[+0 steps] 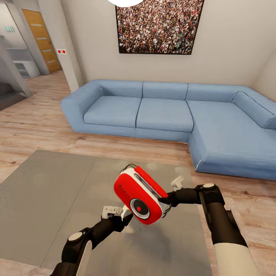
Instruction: Turn on the radio receiver that's on the table in the living room.
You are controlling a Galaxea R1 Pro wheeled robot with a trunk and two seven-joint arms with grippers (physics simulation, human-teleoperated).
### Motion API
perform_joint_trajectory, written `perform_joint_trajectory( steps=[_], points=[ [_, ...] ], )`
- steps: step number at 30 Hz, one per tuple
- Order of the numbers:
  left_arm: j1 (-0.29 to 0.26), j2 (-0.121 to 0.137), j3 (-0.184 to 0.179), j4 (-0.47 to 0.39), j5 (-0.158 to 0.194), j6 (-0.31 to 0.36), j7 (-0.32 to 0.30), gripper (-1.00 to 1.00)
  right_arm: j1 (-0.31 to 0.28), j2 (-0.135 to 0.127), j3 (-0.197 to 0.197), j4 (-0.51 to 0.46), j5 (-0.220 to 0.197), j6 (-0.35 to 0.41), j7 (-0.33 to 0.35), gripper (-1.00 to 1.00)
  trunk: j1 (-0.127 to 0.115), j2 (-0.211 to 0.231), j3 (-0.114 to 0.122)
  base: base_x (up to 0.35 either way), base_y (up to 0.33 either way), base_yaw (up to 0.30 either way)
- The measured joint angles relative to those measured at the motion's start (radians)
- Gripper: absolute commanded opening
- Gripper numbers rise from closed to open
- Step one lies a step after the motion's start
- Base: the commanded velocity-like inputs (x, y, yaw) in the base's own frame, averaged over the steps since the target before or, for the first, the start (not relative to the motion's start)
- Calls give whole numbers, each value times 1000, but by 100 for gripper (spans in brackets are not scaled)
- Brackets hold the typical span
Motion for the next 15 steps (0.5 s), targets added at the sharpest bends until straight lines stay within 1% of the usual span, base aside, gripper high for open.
perform_joint_trajectory(
  steps=[3, 4, 7, 12, 15],
  points=[
    [0, 0, 0, 0, 1, 1, 0, 100, 16, -3, 5, 0, 0, -9, 2, -100, 0, 0, 0, 0, 0, 0],
    [0, 0, -1, 0, 1, 1, 0, -100, 18, -3, 5, -1, 0, -10, 2, -100, 0, 0, 0, 0, 0, 0],
    [0, 0, -1, 0, 1, 2, 0, -100, 24, -4, 9, -1, 0, -14, 3, -100, 0, 0, 0, 0, 0, 0],
    [0, 0, -2, 0, 1, 3, 0, -100, 26, -4, 28, -2, 0, -18, 2, -100, 0, 0, 0, 0, 0, 0],
    [0, 0, -18, 0, 1, 3, 0, -100, 26, -4, 32, -2, 0, -19, 2, -100, 0, 0, 0, 0, 0, 0]
  ],
)
